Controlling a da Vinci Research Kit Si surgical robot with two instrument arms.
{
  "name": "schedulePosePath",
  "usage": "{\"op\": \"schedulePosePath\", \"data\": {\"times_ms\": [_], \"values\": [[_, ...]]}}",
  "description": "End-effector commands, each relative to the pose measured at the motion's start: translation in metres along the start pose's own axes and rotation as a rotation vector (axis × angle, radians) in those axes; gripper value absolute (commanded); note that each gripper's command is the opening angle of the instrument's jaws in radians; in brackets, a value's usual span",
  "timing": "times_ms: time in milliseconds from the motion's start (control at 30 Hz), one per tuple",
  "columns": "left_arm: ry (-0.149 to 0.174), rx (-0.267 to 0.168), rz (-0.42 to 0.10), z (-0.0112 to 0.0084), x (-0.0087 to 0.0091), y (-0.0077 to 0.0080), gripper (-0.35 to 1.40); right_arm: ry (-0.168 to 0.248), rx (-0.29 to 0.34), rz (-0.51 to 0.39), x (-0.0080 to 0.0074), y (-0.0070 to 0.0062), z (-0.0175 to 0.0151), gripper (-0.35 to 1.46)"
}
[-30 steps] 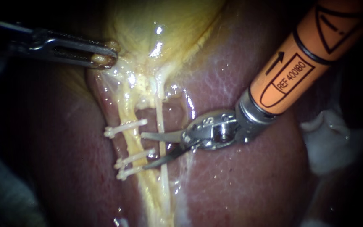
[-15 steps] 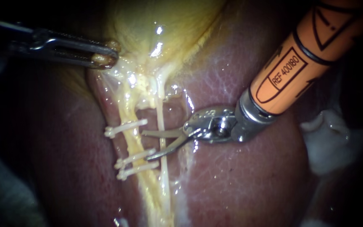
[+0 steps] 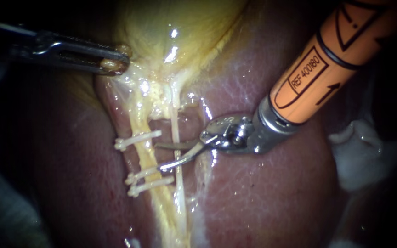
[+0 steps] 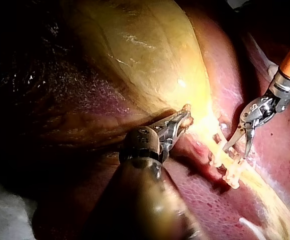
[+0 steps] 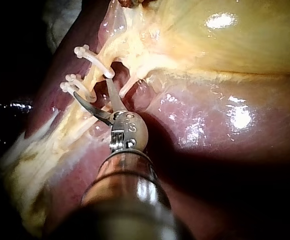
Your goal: Go to the cutting position left tube
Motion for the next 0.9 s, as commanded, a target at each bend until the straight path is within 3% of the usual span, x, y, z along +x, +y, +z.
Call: {"op": "schedulePosePath", "data": {"times_ms": [33, 167, 367, 567, 900], "values": [[0.0, 0.001, 0.0, 0.0001, 0.0, 0.0, -0.35, -0.002, 0.004, 0.005, -0.0002, 0.0004, 0.0001, 1.41], [0.0, 0.001, 0.0, 0.0001, 0.0, 0.0, -0.35, -0.001, 0.008, -0.005, -0.0008, 0.0016, 0.0003, 1.43], [0.0, 0.001, 0.0, 0.0001, 0.0, 0.0, -0.35, 0.028, 0.035, -0.01, -0.0009, 0.0021, 0.0001, 1.43], [0.0, 0.001, 0.0, 0.0001, 0.0, 0.0, -0.35, 0.056, 0.09, -0.023, -0.0005, 0.0019, 0.0006, 1.43], [0.0, 0.001, -0.001, 0.0002, 0.0001, 0.0, -0.35, 0.118, 0.171, -0.031, 0.0014, 0.0001, 0.0023, 1.43]]}}
